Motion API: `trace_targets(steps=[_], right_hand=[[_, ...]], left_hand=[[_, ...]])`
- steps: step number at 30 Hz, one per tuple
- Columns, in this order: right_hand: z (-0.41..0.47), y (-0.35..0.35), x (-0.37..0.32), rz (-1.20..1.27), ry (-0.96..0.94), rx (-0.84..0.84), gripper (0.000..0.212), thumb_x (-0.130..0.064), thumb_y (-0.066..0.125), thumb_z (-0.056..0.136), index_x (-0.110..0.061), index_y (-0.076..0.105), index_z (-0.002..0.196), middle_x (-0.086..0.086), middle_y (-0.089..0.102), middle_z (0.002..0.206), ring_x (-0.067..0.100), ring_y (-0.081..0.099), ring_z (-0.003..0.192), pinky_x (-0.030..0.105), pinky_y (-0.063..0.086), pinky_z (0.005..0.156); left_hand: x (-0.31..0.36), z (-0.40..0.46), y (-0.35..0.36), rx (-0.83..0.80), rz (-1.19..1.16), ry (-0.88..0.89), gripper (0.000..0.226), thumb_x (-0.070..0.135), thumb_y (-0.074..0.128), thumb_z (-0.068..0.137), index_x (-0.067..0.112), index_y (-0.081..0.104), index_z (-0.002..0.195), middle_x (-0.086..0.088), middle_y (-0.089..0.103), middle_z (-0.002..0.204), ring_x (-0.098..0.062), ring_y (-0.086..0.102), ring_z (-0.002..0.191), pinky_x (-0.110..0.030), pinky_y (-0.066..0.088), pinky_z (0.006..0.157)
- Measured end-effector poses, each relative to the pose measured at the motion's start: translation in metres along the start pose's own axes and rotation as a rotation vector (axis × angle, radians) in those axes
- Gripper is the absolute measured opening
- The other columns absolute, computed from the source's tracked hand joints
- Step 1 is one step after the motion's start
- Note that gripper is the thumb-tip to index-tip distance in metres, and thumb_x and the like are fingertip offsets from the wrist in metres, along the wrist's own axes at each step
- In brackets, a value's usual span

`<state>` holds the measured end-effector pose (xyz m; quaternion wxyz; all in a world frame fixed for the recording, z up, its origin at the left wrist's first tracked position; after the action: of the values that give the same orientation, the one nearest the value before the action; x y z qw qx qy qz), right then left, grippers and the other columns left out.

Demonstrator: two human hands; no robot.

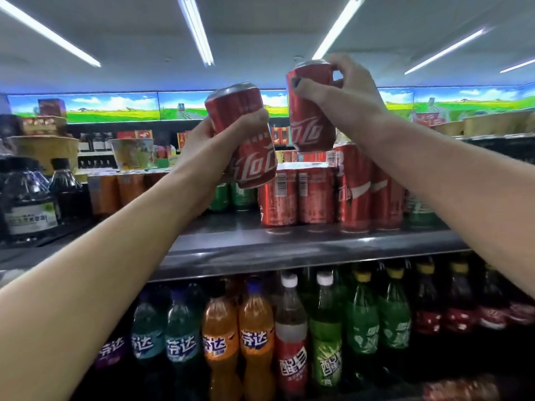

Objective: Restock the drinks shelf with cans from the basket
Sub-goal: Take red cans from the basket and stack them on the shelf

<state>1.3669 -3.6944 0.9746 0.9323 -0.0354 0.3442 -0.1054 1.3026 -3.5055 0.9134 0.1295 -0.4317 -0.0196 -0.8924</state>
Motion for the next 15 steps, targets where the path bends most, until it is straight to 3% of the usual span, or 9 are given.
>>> trace_targets(steps=[3,6,8,12,15], right_hand=[[0.016,-0.002,0.001,-0.112,0.013,-0.052,0.063,-0.052,0.079,0.075,-0.023,0.056,0.125,0.001,0.066,0.115,0.018,0.067,0.102,0.035,0.058,0.088],[0.033,-0.004,0.002,-0.240,-0.012,-0.088,0.059,-0.047,0.076,0.083,-0.017,0.050,0.126,0.001,0.061,0.114,0.019,0.061,0.100,0.023,0.045,0.066],[0.043,-0.003,0.002,-0.327,-0.027,-0.118,0.057,-0.045,0.074,0.085,-0.014,0.048,0.125,0.003,0.057,0.113,0.020,0.056,0.098,0.022,0.039,0.060],[0.064,0.007,0.010,-0.505,-0.054,-0.199,0.058,-0.044,0.073,0.086,-0.009,0.048,0.126,0.010,0.057,0.131,0.027,0.055,0.111,0.031,0.043,0.078],[0.070,0.017,0.023,-0.592,-0.063,-0.262,0.058,-0.041,0.072,0.088,-0.007,0.048,0.129,0.010,0.058,0.123,0.025,0.055,0.106,0.031,0.041,0.070]], left_hand=[[0.001,0.017,0.003,0.010,-0.023,0.002,0.063,0.062,0.082,0.052,0.032,0.068,0.105,0.007,0.081,0.095,-0.017,0.078,0.094,-0.053,0.059,0.095],[0.004,0.031,0.005,0.009,-0.023,-0.009,0.060,0.059,0.083,0.054,0.031,0.067,0.105,0.007,0.081,0.094,-0.015,0.079,0.092,-0.050,0.060,0.093],[0.005,0.039,0.006,0.017,-0.031,-0.015,0.053,0.055,0.084,0.061,0.031,0.067,0.104,0.007,0.081,0.093,-0.015,0.079,0.091,-0.051,0.060,0.093],[0.001,0.050,0.006,0.026,-0.019,-0.016,0.063,0.060,0.083,0.052,0.031,0.067,0.106,0.004,0.081,0.100,-0.017,0.079,0.094,-0.051,0.060,0.093],[-0.005,0.055,0.006,0.034,-0.022,-0.022,0.061,0.058,0.083,0.056,0.030,0.065,0.108,0.003,0.079,0.104,-0.017,0.078,0.096,-0.050,0.059,0.094]])
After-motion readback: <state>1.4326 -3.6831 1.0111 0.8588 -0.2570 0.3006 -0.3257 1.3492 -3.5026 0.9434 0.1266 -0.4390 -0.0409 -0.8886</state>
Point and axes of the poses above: each hand's wrist, its own z-axis towards the middle knuckle, its own y-axis out of the palm, x = y × z, the point moved 1 cm from there along z, towards the middle knuckle
